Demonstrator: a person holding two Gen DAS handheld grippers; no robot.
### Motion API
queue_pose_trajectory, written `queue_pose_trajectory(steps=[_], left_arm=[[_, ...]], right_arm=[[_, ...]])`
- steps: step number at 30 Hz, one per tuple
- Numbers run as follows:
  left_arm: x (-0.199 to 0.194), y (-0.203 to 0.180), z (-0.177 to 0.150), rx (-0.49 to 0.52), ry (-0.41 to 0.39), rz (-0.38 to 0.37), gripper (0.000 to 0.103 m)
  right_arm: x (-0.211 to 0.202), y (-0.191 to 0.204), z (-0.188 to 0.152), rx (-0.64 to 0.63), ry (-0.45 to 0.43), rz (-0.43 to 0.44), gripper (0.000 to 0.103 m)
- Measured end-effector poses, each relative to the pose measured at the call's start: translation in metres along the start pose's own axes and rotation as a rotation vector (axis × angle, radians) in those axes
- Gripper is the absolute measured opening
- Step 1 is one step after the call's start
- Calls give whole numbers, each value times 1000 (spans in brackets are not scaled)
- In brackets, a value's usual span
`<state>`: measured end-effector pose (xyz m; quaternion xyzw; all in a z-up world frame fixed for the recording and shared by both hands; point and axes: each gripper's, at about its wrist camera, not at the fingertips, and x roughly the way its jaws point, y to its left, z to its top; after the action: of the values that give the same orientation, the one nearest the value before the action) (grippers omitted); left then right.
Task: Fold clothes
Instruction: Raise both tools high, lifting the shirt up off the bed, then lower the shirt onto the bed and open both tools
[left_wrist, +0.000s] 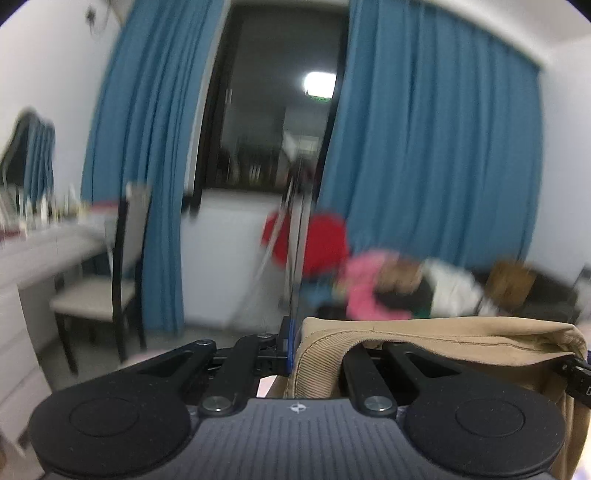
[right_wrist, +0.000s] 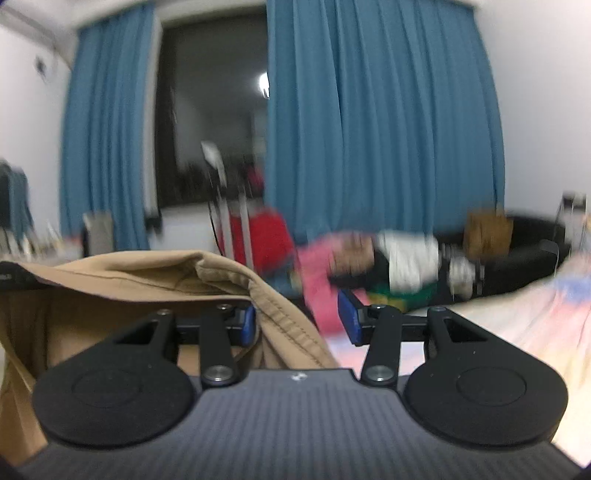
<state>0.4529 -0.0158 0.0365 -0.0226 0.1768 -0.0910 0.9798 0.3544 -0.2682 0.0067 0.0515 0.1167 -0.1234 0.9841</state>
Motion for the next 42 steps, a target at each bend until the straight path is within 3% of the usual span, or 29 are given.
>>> queue_pose_trajectory(steps=[6, 10, 12, 14, 15, 16, 21, 25, 29, 33, 38, 42], left_arm=[[119, 15, -106, 36, 205, 19, 6], [164, 22, -137, 72, 294, 10, 14], [172, 22, -137, 100, 326, 5, 29], [163, 16, -129, 132, 343, 21, 77], [157, 11, -126, 158, 357, 22, 88], [148, 7, -121, 188, 371, 15, 97], [105, -8, -102, 298, 436, -40, 100], [29, -8, -91, 285, 413, -70, 100], [-72, 8, -96, 201, 339, -85, 100], [-170, 45, -120, 58, 246, -27, 100], [-242, 91, -153, -123, 187, 60, 99], [-272, 110, -165, -215, 185, 86, 98]], right_arm=[[100, 8, -85, -32, 240, -22, 47], [131, 2, -99, -2, 341, 5, 49], [131, 2, -98, 1, 368, 37, 57], [125, 3, -94, -5, 389, 84, 69], [121, 4, -91, -3, 402, 108, 77], [114, 5, -88, 1, 417, 136, 77], [65, 13, -70, -3, 430, 198, 77], [11, 5, -62, 46, 395, 211, 77], [-61, -10, -61, 95, 353, 215, 77], [-132, -32, -76, 145, 304, 188, 78], [-202, -54, -100, 184, 253, 149, 78], [-240, -54, -109, 147, 205, 154, 78]])
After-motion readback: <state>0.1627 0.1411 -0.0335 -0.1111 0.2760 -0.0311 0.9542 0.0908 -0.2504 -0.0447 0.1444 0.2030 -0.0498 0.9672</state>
